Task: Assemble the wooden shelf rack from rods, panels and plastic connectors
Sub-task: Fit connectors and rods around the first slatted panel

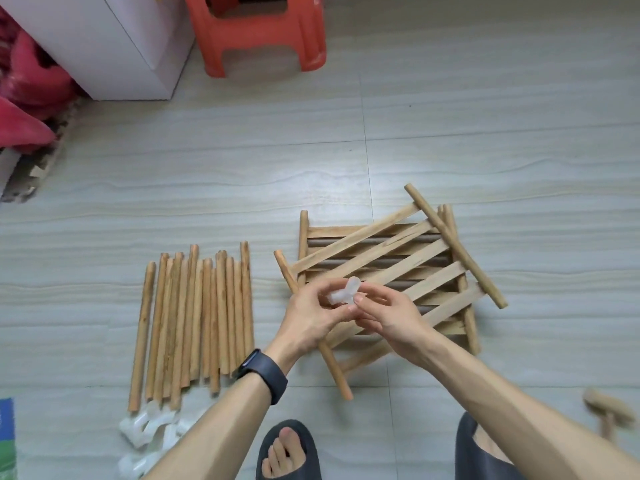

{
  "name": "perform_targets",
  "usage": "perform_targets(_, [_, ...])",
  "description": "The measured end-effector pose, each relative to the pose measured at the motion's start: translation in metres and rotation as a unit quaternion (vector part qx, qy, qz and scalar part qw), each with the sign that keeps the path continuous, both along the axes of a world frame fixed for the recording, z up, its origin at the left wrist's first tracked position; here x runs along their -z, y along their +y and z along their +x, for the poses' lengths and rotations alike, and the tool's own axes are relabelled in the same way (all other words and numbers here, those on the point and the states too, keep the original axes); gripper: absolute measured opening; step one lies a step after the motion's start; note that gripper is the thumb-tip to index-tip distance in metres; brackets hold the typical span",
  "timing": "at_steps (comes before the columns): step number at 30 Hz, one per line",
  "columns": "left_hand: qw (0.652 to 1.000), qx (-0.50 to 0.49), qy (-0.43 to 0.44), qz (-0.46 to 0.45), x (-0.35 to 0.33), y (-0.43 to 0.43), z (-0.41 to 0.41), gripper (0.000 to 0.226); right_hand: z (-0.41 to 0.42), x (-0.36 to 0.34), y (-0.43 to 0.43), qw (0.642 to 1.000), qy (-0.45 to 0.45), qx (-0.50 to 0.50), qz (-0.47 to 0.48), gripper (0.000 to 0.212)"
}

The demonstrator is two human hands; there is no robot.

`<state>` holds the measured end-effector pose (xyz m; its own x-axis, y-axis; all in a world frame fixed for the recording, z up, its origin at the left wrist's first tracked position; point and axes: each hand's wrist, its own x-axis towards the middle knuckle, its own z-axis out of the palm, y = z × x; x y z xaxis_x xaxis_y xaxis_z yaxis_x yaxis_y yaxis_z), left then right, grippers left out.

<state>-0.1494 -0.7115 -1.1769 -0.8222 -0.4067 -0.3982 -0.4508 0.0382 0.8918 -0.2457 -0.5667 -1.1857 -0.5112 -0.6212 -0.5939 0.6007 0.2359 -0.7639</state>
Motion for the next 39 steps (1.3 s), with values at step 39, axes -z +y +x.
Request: perform_targets(39, [0.878,-0.41,0.024,0.247,0.028,-0.127,-0.022,0.023,-0.043,0.047,0.002,0.601,0.566,-0.494,0.27,0.085])
